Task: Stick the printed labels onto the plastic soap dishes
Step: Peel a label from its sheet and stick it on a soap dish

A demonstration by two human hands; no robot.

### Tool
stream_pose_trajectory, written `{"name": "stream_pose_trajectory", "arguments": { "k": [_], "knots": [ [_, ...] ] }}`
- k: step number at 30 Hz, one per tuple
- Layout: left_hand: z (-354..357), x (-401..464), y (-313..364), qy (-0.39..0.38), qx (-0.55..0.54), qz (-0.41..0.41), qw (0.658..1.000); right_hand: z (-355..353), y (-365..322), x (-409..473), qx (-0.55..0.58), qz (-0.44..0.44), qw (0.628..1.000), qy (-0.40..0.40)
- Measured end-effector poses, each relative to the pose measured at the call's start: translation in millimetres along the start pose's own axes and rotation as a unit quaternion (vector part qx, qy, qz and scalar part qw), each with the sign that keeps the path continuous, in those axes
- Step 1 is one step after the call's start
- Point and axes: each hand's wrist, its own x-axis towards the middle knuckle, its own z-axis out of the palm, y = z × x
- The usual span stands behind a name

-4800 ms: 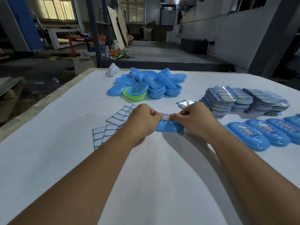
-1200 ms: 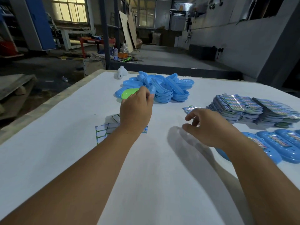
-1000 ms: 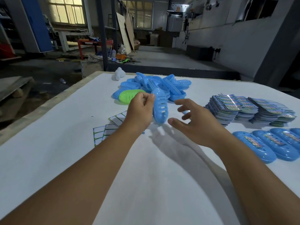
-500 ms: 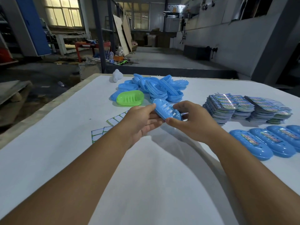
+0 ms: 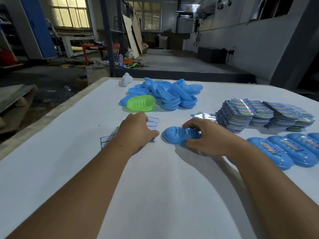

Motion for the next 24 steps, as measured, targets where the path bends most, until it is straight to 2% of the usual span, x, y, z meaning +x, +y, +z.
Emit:
{"name": "stream_pose_trajectory", "arguments": {
  "k": [13, 19, 24],
  "knots": [
    [0, 13, -3, -0.031, -0.131, -0.044, 0.990, 1, 0, 1, 0.000, -0.006, 1.000, -0.004],
    [3, 13, -3, 0.015, -0.152, -0.021, 0.988, 1, 0, 1, -0.004, -0.011, 1.000, -0.006],
    [1, 15, -3, 0.058, -0.182, -0.039, 0.981, 1, 0, 1, -0.007, -0.013, 1.000, -0.005]
  ]
}}
